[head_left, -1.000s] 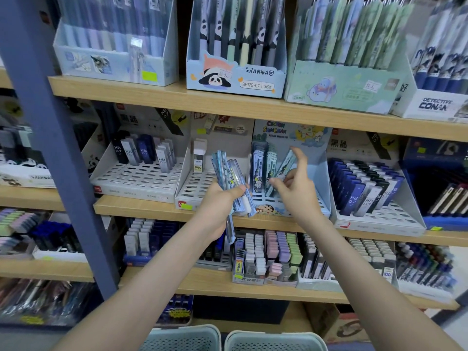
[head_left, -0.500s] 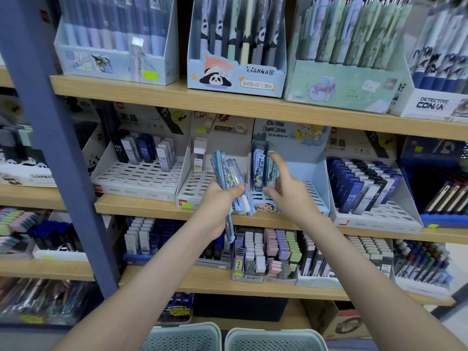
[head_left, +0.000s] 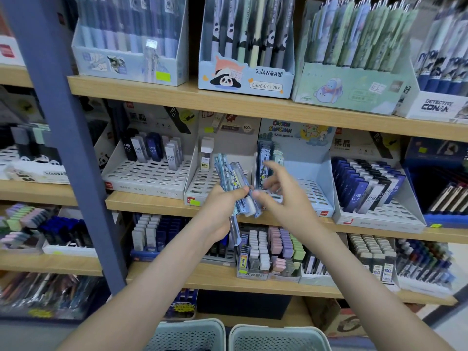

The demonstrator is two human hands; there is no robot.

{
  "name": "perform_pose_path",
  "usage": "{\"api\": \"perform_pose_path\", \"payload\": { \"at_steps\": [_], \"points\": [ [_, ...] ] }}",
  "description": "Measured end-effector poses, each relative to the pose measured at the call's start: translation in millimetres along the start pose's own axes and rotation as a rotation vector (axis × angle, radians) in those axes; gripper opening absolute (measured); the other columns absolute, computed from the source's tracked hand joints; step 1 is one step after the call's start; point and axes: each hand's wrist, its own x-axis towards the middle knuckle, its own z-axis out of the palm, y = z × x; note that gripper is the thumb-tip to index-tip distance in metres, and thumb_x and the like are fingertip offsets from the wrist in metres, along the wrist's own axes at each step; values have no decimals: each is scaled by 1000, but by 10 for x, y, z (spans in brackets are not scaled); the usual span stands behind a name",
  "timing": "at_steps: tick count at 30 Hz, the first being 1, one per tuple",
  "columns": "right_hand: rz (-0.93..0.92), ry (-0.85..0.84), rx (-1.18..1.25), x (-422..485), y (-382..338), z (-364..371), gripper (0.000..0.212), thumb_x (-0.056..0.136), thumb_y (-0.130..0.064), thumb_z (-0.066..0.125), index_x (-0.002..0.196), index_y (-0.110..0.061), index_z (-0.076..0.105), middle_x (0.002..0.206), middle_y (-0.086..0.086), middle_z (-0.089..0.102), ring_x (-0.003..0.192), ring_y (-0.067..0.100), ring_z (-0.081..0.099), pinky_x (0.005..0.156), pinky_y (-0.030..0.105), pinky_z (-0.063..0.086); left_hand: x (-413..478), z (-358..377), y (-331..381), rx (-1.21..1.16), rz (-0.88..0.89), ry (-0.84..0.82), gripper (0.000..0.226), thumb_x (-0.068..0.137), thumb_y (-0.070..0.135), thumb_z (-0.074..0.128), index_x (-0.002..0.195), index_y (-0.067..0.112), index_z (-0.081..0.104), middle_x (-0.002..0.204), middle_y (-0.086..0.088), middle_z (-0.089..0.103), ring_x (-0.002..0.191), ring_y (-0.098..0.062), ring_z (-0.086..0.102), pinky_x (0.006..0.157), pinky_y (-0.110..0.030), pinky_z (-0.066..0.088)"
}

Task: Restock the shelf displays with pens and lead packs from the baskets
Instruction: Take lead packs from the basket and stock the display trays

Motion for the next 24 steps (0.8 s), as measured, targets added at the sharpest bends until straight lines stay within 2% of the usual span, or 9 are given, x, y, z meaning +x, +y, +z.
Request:
{"api": "perform_pose_path", "payload": {
  "at_steps": [2,4,6,9,14,16,19,22,24],
  "points": [
    [41,-173,38,-62,-57,58,56,89,-23,65,139,-26,40,100,-12,48,81,8,59,74,18,43,-38,-22,18,-20,-1,-21,21,92,1,58,112,8,61,95,-6,69,86,-21,65,70,-34,54],
    [87,-226,77,-75,-49,66,57,88,-11,66,138,-27,41,103,-12,47,74,4,61,73,19,47,-72,-49,26,6,-7,-7,16,92,2,59,104,12,62,92,-6,69,88,-24,65,77,-39,55],
    [116,-272,116,-100,-60,35,63,88,-6,65,139,-33,37,107,-10,48,76,3,62,78,22,51,-102,-68,27,31,-22,3,14,92,3,60,98,15,62,93,-7,69,92,-27,65,86,-44,53],
    [74,-310,100,-156,-120,-22,56,90,-2,60,130,-36,40,110,-8,48,79,4,60,83,24,52,-142,-81,61,44,-31,-3,12,92,4,60,98,15,64,97,-10,70,91,-26,65,85,-44,52],
    [20,-183,66,-224,-105,-121,34,94,-3,50,102,-35,59,108,-11,55,90,6,56,86,24,46,-156,-43,121,42,-18,-7,9,92,3,60,98,9,62,91,-11,68,84,-26,64,80,-39,53],
    [-16,-230,36,-245,-87,-154,26,91,-10,60,104,-32,59,107,-13,53,91,1,53,87,16,43,-168,-34,142,39,-22,-6,7,92,4,61,96,8,62,92,-13,67,87,-29,65,84,-42,52],
    [-109,-215,-41,-286,-29,-128,33,83,-9,70,106,-28,56,105,-14,50,92,-4,49,85,8,38,-159,-29,156,34,-44,-43,11,91,6,62,102,4,63,96,-16,69,93,-32,66,92,-48,51],
    [-220,-17,9,-284,3,-116,23,85,-8,66,100,-24,62,98,-9,55,89,-1,52,80,10,39,-161,-13,162,5,-53,-84,9,93,2,58,100,5,62,86,-11,68,75,-23,66,75,-37,55],
    [-201,154,59,-232,-20,-158,22,89,-11,58,95,-32,60,93,-12,57,86,0,53,77,13,41,-161,-20,167,12,-55,-92,12,94,2,55,105,1,62,84,-11,69,66,-15,69,60,-27,56]
  ]
}}
